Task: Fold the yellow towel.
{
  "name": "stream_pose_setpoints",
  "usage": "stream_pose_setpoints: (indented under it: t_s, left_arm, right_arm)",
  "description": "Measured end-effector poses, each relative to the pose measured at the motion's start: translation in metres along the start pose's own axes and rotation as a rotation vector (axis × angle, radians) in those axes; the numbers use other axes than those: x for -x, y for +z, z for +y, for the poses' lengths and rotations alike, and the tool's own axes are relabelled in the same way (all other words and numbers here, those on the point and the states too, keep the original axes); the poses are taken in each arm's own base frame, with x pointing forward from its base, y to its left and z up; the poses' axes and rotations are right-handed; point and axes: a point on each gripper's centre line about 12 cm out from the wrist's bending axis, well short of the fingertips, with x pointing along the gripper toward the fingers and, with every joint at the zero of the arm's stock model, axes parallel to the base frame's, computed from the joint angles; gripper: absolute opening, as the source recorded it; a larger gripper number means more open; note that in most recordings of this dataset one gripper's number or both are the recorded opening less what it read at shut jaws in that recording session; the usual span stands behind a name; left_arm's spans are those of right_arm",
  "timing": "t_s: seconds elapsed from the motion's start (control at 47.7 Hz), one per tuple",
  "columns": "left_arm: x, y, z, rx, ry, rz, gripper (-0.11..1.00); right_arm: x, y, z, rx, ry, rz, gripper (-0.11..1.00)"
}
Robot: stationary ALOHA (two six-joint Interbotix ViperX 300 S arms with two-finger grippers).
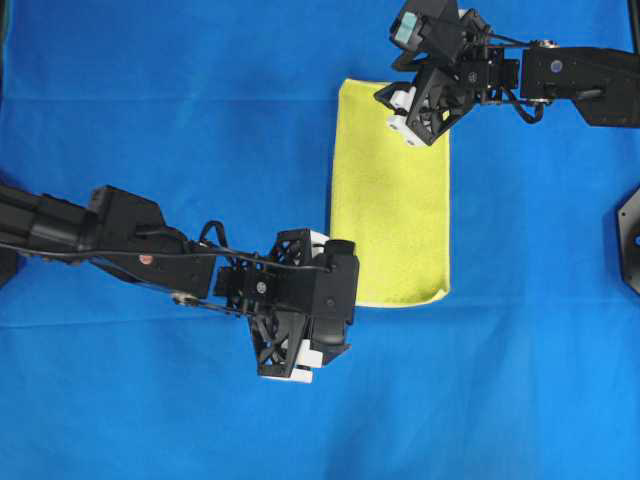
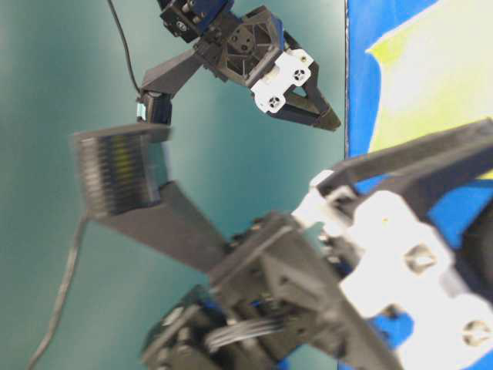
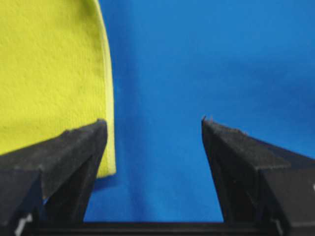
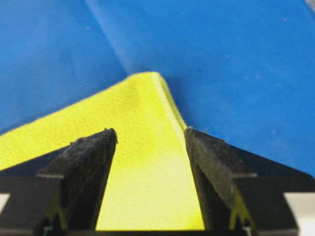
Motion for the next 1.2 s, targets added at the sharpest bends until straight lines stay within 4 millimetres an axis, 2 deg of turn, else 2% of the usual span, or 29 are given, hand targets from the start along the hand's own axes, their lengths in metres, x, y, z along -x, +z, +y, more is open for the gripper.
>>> stream_pose_setpoints:
  t_s: [0.126, 0.21, 0.357, 0.462, 0.65, 0.818, 0.923, 1.028, 1.196]
  left_arm:
    - [0.009, 0.007, 0.003, -0.014, 0.005, -0.016, 0.72]
    - [0.020, 0.013, 0.007, -0.013, 0.012, -0.027, 0.72]
    - [0.049, 0.022, 0.019, -0.012, 0.034, -0.068, 0.72]
    - [0.073, 0.028, 0.031, -0.011, 0.059, -0.121, 0.72]
    - [0.112, 0.030, 0.048, -0.040, 0.107, -0.241, 0.72]
    - [0.147, 0.019, 0.063, -0.040, 0.161, -0.344, 0.72]
    - [0.165, 0.006, 0.074, -0.019, 0.199, -0.379, 0.72]
    - [0.180, -0.006, 0.080, -0.007, 0.229, -0.403, 0.72]
    - [0.191, -0.023, 0.079, -0.003, 0.238, -0.429, 0.72]
  right_arm:
    - [0.003, 0.002, 0.004, 0.012, 0.009, -0.010, 0.61]
    - [0.013, 0.006, 0.003, 0.010, 0.003, -0.027, 0.61]
    - [0.042, 0.012, 0.005, 0.014, 0.003, -0.077, 0.61]
    - [0.070, 0.013, 0.018, 0.040, 0.037, -0.131, 0.61]
    - [0.116, 0.001, 0.035, 0.067, 0.108, -0.214, 0.61]
    - [0.152, -0.016, 0.041, 0.086, 0.161, -0.289, 0.61]
    - [0.168, -0.026, 0.039, 0.086, 0.177, -0.329, 0.61]
    - [0.174, -0.041, 0.035, 0.083, 0.181, -0.336, 0.61]
    - [0.170, -0.060, 0.035, 0.081, 0.204, -0.326, 0.61]
